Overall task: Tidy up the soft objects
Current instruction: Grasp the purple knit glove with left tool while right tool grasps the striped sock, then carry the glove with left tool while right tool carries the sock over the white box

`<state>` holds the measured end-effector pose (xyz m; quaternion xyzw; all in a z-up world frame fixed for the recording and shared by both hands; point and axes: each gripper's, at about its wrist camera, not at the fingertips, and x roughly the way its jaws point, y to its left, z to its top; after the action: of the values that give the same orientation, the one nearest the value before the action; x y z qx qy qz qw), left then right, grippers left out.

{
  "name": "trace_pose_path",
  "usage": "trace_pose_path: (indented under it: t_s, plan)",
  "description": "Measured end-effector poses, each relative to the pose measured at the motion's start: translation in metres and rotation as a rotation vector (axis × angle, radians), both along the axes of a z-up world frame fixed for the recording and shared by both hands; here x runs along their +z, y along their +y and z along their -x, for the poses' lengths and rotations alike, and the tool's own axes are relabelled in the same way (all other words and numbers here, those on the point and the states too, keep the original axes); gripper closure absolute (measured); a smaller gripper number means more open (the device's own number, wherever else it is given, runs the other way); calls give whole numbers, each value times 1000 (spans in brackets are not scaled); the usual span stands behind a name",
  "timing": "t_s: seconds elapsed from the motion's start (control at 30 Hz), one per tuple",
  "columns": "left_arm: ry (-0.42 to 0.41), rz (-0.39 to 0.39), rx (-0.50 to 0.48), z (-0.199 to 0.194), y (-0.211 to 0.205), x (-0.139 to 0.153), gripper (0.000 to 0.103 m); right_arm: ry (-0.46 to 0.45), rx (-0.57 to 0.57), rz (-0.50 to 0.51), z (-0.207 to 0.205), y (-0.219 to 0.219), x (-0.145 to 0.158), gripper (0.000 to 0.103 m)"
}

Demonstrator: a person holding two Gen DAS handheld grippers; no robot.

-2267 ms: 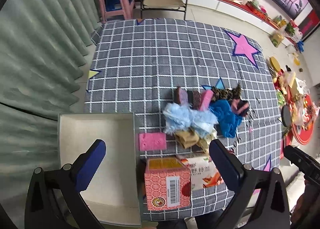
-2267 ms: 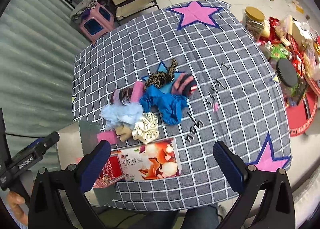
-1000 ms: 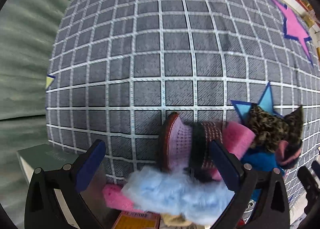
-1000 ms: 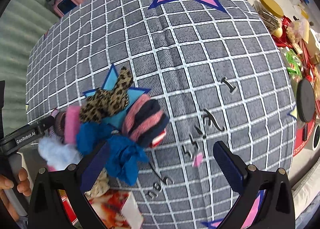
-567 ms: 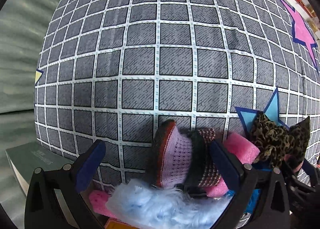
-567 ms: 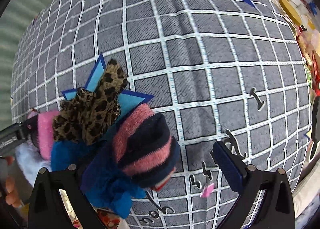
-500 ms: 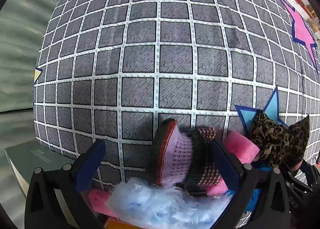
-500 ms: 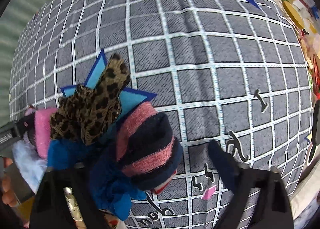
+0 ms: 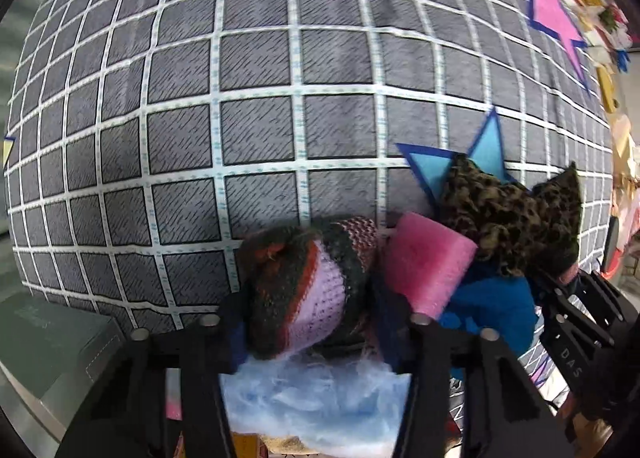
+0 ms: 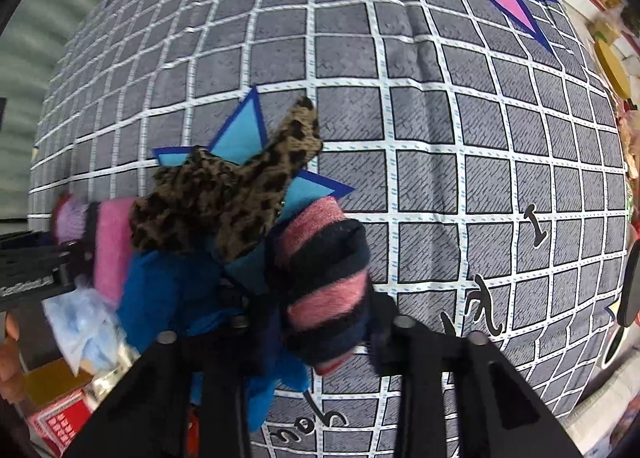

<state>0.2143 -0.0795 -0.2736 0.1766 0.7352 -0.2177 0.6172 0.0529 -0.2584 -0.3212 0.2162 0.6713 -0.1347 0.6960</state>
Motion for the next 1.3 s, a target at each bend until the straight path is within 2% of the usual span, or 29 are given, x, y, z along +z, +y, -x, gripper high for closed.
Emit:
trace_pose_path:
  t_s: [0.1, 0.27, 0.4, 0.5, 0.6, 0.7, 0.73, 0.77, 0.83, 1.0, 1.13, 1.3]
  plan:
    - [-52, 38, 39, 3, 4, 6, 58, -36, -17, -16, 7, -2, 15, 73]
    - [-214, 92, 73, 9, 11, 30, 58, -102, -89, -12, 14, -8, 52, 73]
    - [-325, 126, 33, 29, 8, 51, 57, -127, -127, -2, 24, -15, 71, 73]
    - [-381, 142, -26, 60, 2, 62, 57, -138, -135, -5, 33, -16, 84, 73]
    - [-394, 160, -74, 76, -11, 69, 57, -143, -134, -4, 45, -16, 98, 73]
    - [-397, 192, -146, 109, -14, 90, 57, -158, -153, -11, 77, -8, 113, 73]
    - [-392, 196, -165, 107, -19, 108, 57, -161, -158, -13, 84, -2, 118, 73]
    - [-392, 201, -186, 117, -22, 111, 57, -163, -161, -15, 90, 3, 124, 73]
    - [-375, 220, -234, 130, -7, 129, 57, -166, -166, -7, 104, 20, 133, 73]
    - [-298, 261, -338, 186, 14, 139, 57, -142, -187, 12, 143, 58, 144, 73]
    - [-298, 270, -406, 228, 36, 148, 57, -121, -194, -1, 166, 85, 145, 73]
    - [-332, 246, -407, 262, 64, 158, 57, -114, -97, -35, 182, 125, 148, 73]
